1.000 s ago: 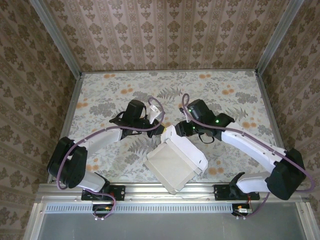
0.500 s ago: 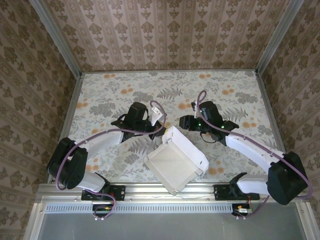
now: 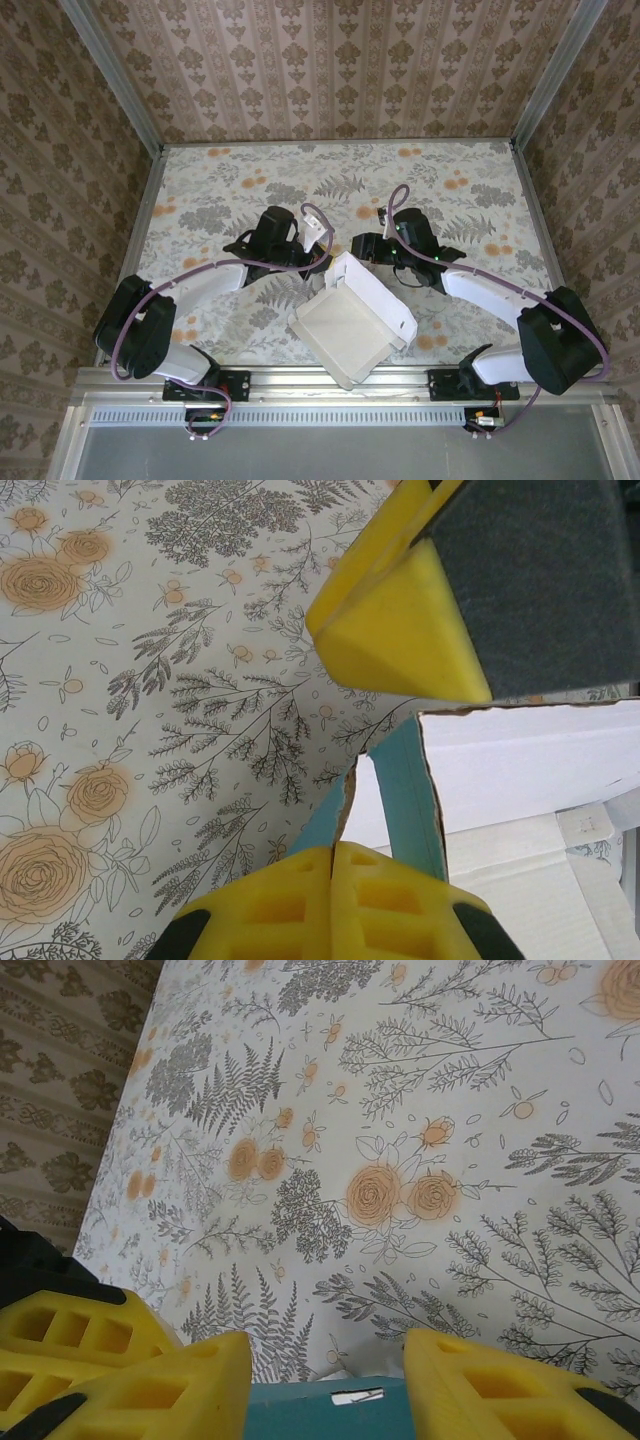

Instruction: Fold the paper box

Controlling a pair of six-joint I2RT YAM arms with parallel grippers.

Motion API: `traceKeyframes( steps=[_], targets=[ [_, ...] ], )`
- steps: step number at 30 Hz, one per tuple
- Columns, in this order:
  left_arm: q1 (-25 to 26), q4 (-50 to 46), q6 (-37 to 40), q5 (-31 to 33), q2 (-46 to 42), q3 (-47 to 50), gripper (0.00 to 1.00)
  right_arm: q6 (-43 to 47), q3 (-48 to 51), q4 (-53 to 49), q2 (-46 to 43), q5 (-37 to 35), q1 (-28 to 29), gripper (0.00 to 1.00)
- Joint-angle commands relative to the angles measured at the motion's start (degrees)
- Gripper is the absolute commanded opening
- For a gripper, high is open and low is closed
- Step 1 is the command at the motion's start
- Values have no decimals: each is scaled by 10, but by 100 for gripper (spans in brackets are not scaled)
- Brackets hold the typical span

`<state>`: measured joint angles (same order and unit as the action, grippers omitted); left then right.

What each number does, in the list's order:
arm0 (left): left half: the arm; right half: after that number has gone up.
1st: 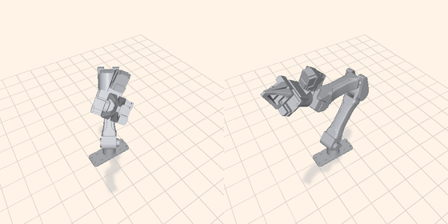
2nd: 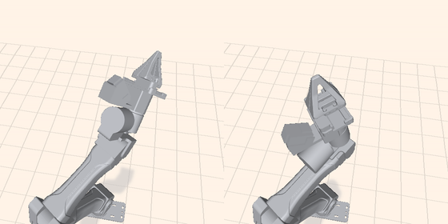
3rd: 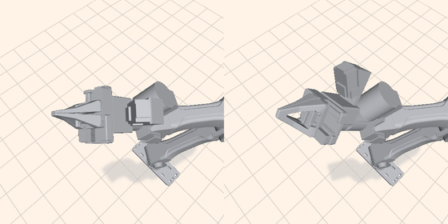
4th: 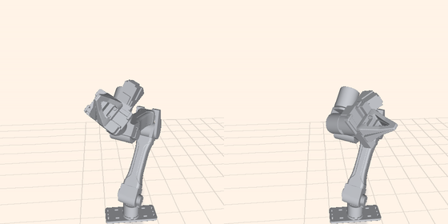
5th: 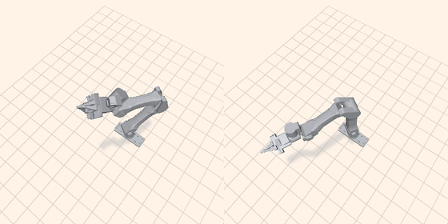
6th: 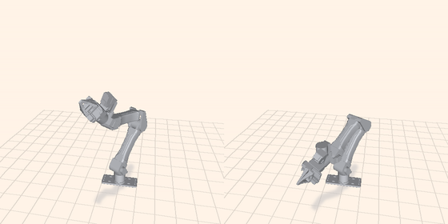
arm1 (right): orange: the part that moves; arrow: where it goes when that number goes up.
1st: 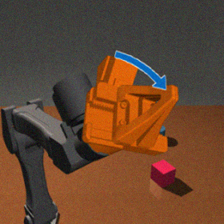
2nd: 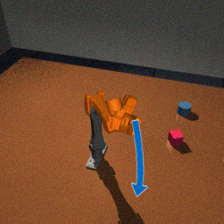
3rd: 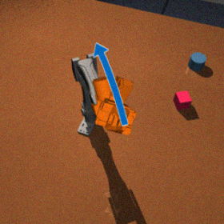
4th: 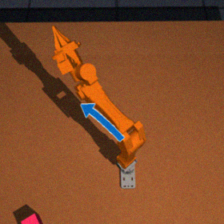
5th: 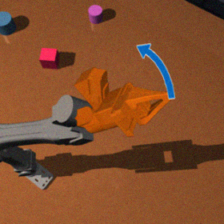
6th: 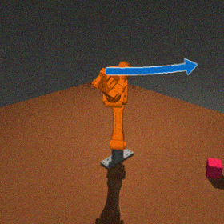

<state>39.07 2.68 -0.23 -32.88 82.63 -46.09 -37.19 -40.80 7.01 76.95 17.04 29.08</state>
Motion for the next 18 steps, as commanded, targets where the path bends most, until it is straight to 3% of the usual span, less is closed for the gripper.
traceKeyframes(
  steps=[1, 18],
  targets=[
    [5, -1, -8, 9, -13, 10, 0, -13, 11, 39, 3, 19, 6, 46],
    [7, -11, -12, 16, -27, 14, 0, -19, 17, 85, 43, 17, 37, 47]
  ],
)
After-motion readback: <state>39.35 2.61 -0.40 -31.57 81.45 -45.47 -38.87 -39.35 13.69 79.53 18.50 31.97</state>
